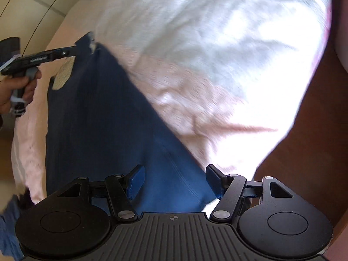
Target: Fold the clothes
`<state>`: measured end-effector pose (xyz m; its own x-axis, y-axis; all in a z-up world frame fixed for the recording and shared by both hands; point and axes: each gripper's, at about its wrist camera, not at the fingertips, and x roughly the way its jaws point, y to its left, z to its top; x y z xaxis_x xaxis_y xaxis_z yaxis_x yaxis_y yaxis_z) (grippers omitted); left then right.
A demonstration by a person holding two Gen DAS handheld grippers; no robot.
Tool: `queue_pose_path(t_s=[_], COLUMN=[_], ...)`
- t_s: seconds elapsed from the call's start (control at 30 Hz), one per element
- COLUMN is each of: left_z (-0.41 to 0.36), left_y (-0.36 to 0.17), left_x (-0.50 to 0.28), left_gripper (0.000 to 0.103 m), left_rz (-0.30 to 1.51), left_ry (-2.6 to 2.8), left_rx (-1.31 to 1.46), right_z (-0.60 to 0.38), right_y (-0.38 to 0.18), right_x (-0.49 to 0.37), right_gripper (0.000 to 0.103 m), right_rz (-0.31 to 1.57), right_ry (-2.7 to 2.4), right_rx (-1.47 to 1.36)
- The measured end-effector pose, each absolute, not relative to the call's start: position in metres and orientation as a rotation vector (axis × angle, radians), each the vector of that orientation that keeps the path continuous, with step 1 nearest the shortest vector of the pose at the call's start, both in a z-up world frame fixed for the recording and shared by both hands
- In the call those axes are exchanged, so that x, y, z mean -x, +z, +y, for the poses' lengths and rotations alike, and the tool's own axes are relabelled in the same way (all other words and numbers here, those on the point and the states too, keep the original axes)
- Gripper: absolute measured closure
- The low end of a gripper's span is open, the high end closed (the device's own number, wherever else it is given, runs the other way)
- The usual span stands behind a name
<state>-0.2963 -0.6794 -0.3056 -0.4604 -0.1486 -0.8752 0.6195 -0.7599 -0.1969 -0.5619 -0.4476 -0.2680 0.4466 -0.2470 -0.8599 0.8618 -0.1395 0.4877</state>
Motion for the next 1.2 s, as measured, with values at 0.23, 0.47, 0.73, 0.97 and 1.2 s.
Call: queue_pose_path(t_s=[0.23, 0.47, 0.73, 0.97, 1.2], left_z=[-0.689, -0.688, -0.686, -0.691, -0.691], left_y=[-0.344, -0.340, -0.335, -0.305, -0.294], left_x=[0.294, 0.303, 0.312, 0.290, 0.285], left_gripper=[0.043, 0.050, 0.094, 0.099, 0.099], left_rz=[0.709, 0.630, 0.631, 0.680, 0.707], left_ry=[-2.198, -2.252, -2.313, -2.367, -2.375], left_rx=[-1.611, -1.666, -1.695, -1.507, -1.445], right_z=[-0.426, -0.418, -0.400, -0.384, -0.374], right_y=[-0.281, -0.284, -0.283, -0.287, -0.277], right_x=[0.585, 0.577, 0.572, 0.567, 0.565], right_gripper=[0.037, 0.037, 0.037, 0.038, 0.049], right_rz=[0.505, 0.428, 0.340, 0.211, 0.105], right_ry=[-1.132, -1.141, -1.170, -1.163, -1.152], right_rx=[-1.501, -1.541, -1.554, -1.605, -1.603])
